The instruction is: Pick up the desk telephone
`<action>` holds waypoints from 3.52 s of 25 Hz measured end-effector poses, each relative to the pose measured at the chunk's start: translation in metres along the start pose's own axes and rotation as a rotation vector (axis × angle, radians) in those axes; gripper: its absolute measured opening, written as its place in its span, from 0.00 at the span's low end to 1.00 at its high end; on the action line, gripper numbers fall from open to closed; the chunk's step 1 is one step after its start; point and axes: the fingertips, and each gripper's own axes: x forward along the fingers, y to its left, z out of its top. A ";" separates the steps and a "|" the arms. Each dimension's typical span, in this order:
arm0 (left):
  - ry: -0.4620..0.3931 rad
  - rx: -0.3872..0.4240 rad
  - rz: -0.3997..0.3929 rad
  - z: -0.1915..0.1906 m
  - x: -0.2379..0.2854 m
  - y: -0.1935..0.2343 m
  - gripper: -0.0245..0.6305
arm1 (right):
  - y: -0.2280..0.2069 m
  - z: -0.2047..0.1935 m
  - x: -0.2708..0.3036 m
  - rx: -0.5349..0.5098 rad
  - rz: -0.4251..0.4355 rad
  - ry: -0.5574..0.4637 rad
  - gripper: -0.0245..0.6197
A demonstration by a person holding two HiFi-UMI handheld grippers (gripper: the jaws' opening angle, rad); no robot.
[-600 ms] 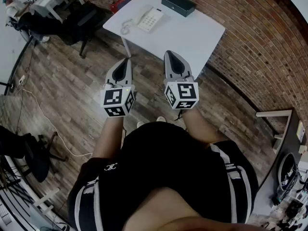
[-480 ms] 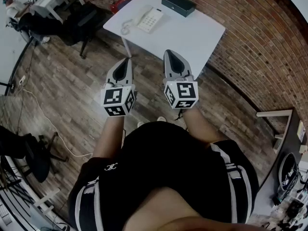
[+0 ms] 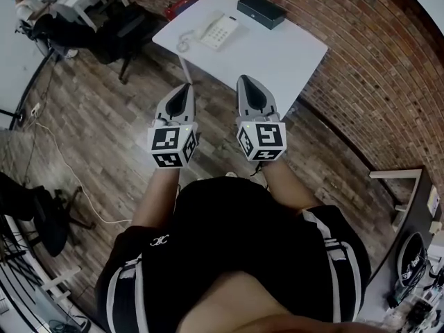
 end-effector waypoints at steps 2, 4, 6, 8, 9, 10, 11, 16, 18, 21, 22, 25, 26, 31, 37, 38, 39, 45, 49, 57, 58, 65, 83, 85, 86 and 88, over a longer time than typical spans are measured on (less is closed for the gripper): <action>0.000 -0.003 0.004 -0.003 0.001 -0.006 0.04 | -0.003 -0.001 -0.003 -0.003 0.012 -0.003 0.04; 0.000 -0.002 0.008 -0.006 0.000 -0.012 0.04 | -0.004 -0.003 -0.005 -0.002 0.021 -0.007 0.04; -0.001 0.001 0.012 -0.009 0.000 -0.018 0.04 | -0.006 -0.003 -0.009 -0.004 0.029 -0.014 0.04; -0.002 -0.008 0.017 -0.012 -0.001 -0.024 0.04 | -0.009 -0.006 -0.013 -0.012 0.038 -0.011 0.04; -0.001 -0.018 0.018 -0.013 -0.001 -0.026 0.04 | -0.011 -0.007 -0.013 -0.012 0.040 -0.010 0.04; -0.001 -0.029 0.020 -0.014 0.000 -0.026 0.04 | -0.012 -0.007 -0.013 -0.008 0.042 -0.010 0.04; -0.001 -0.038 0.021 -0.014 0.000 -0.026 0.04 | -0.013 -0.007 -0.013 -0.003 0.044 -0.012 0.04; -0.019 -0.035 0.030 -0.010 0.007 -0.022 0.04 | -0.018 -0.007 -0.005 0.003 0.053 -0.019 0.04; -0.028 -0.033 0.032 -0.009 0.012 -0.020 0.04 | -0.020 -0.009 0.000 0.005 0.057 -0.019 0.04; -0.039 -0.032 0.029 -0.008 0.022 -0.014 0.04 | -0.022 -0.011 0.013 0.004 0.062 -0.021 0.04; -0.042 -0.031 0.026 -0.008 0.025 -0.012 0.04 | -0.023 -0.012 0.019 0.006 0.060 -0.020 0.04; -0.061 -0.026 0.022 0.000 0.037 -0.002 0.04 | -0.026 -0.011 0.037 0.010 0.053 -0.017 0.04; -0.067 -0.023 0.022 0.002 0.041 0.003 0.04 | -0.027 -0.010 0.043 0.011 0.048 -0.019 0.04; -0.073 -0.027 0.006 0.006 0.067 0.020 0.04 | -0.039 -0.014 0.074 0.016 0.025 -0.026 0.04; -0.055 -0.040 0.002 0.001 0.102 0.051 0.04 | -0.039 -0.019 0.116 0.020 0.040 -0.042 0.04; -0.050 -0.041 0.001 0.000 0.108 0.057 0.04 | -0.038 -0.020 0.123 0.018 0.046 -0.050 0.04; -0.045 -0.043 0.000 -0.001 0.115 0.062 0.04 | -0.038 -0.021 0.130 0.016 0.050 -0.056 0.04; -0.023 -0.053 0.002 -0.006 0.155 0.100 0.04 | -0.040 -0.036 0.185 0.038 0.059 -0.039 0.04; -0.007 -0.062 -0.005 -0.010 0.183 0.129 0.04 | -0.042 -0.044 0.223 0.044 0.048 -0.028 0.04; 0.039 -0.087 -0.053 -0.012 0.247 0.190 0.04 | -0.047 -0.062 0.304 0.044 -0.005 0.017 0.04; 0.049 -0.089 -0.064 -0.011 0.255 0.199 0.04 | -0.048 -0.062 0.315 0.044 -0.017 0.023 0.04; 0.097 -0.077 -0.153 0.013 0.318 0.250 0.04 | -0.064 -0.054 0.386 0.040 -0.119 0.052 0.04; 0.275 -0.110 -0.304 -0.021 0.438 0.255 0.04 | -0.155 -0.106 0.415 0.146 -0.302 0.195 0.04; 0.297 -0.104 -0.315 -0.027 0.448 0.253 0.04 | -0.166 -0.119 0.414 0.159 -0.327 0.222 0.04; 0.310 -0.100 -0.325 -0.032 0.453 0.252 0.04 | -0.171 -0.125 0.414 0.169 -0.339 0.235 0.04; 0.340 -0.101 -0.352 -0.044 0.463 0.249 0.04 | -0.180 -0.139 0.414 0.200 -0.357 0.260 0.04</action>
